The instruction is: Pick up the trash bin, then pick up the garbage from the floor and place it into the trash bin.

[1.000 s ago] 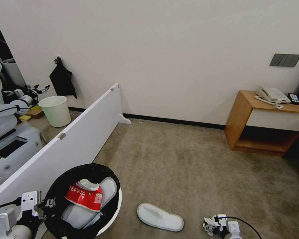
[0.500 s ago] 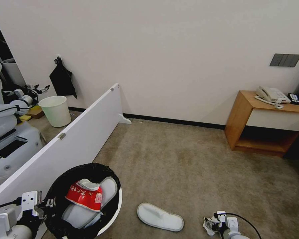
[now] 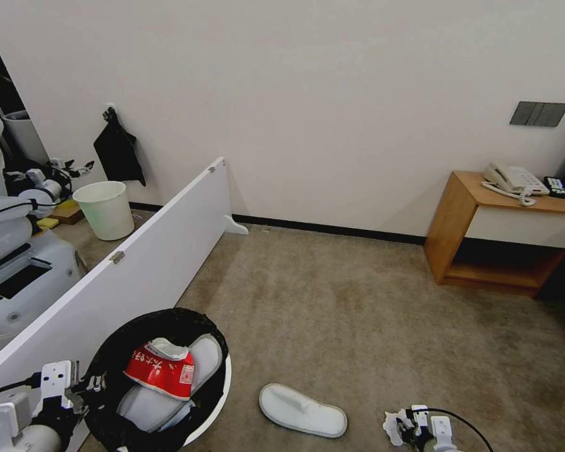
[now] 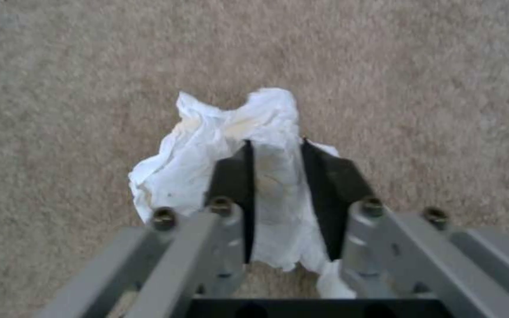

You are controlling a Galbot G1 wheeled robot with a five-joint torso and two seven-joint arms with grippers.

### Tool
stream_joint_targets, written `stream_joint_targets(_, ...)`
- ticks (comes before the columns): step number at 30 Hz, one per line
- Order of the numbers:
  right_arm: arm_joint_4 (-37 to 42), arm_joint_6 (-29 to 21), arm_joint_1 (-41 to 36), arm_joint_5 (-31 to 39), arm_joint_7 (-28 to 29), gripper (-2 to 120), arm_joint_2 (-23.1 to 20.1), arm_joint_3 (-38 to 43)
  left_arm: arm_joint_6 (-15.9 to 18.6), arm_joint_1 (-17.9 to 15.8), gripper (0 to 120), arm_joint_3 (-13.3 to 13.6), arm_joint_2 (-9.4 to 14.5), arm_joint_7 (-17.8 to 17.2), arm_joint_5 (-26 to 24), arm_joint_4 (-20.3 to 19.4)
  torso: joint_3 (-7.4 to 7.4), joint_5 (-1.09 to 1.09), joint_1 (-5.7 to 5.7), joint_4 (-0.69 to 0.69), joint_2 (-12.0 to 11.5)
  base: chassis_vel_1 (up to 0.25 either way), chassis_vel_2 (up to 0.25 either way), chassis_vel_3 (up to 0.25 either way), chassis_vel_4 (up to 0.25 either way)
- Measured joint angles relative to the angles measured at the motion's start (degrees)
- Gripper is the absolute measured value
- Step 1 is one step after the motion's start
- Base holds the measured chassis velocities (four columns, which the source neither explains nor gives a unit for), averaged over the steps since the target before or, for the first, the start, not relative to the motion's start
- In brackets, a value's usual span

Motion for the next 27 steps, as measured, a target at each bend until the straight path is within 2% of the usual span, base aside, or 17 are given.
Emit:
stream_joint_targets(2,-0.19,0.0,0.03,0.0,-0.01,17,-0.01,-0.02,0.0,-0.01,3,0.0,0.01,0.0,-0.02,0.0,0.0,0.0,0.0,0.0,0.0,0.0,0.0,0.0,0.0)
stream_joint_targets(3,-0.59,0.0,0.05,0.0,-0.06,5,-0.02,-0.05,0.0,-0.04,3,-0.02,0.04,0.01,-0.06,0.0,0.0,0.0,0.0,0.0,0.0,0.0,0.0,0.0,0.0)
stream_joint_targets(4,-0.59,0.0,0.05,0.0,-0.06,5,-0.02,-0.05,0.0,-0.04,3,-0.02,0.04,0.01,-0.06,0.0,0.0,0.0,0.0,0.0,0.0,0.0,0.0,0.0,0.0)
stream_joint_targets(5,-0.78,-0.01,0.1,-0.02,-0.08,0,-0.05,-0.05,0.0,-0.05,3,-0.01,0.05,0.02,-0.09,0.02,0.0,0.0,0.0,0.0,0.0,0.0,0.0,0.0,0.0)
stream_joint_targets(16,-0.48,-0.01,-0.59,-0.15,-0.34,0,-0.65,0.52,-0.01,-0.06,3,-0.02,0.11,0.08,-0.54,0.19,0.0,0.01,0.0,0.0,0.0,0.0,0.0,0.0,0.0)
stream_joint_targets(22,5.28,1.21,-2.84,-0.14,-0.94,0,-1.59,2.03,-0.01,-0.06,3,-0.02,0.15,0.04,-0.97,0.29,-0.01,0.0,0.0,0.0,0.0,0.0,0.0,0.0,0.0)
stream_joint_targets(24,11.93,3.86,-4.79,0.19,-1.42,0,-2.54,3.32,-0.01,0.02,3,0.09,0.21,-0.05,-1.0,0.29,0.0,0.0,0.0,-0.01,0.0,0.0,0.0,0.0,0.0)
stream_joint_targets(25,11.93,3.86,-4.79,0.19,-1.42,0,-2.54,3.32,-0.01,0.02,3,0.09,0.21,-0.05,-1.0,0.29,0.0,0.0,0.0,-0.01,0.0,0.0,0.0,0.0,0.0)
stream_joint_targets(27,19.72,5.74,-6.3,3.72,-1.43,0,-3.8,4.0,0.0,0.02,3,0.22,0.31,-0.07,-1.03,0.29,0.0,0.01,0.0,-0.01,0.0,0.0,0.0,0.0,0.0)
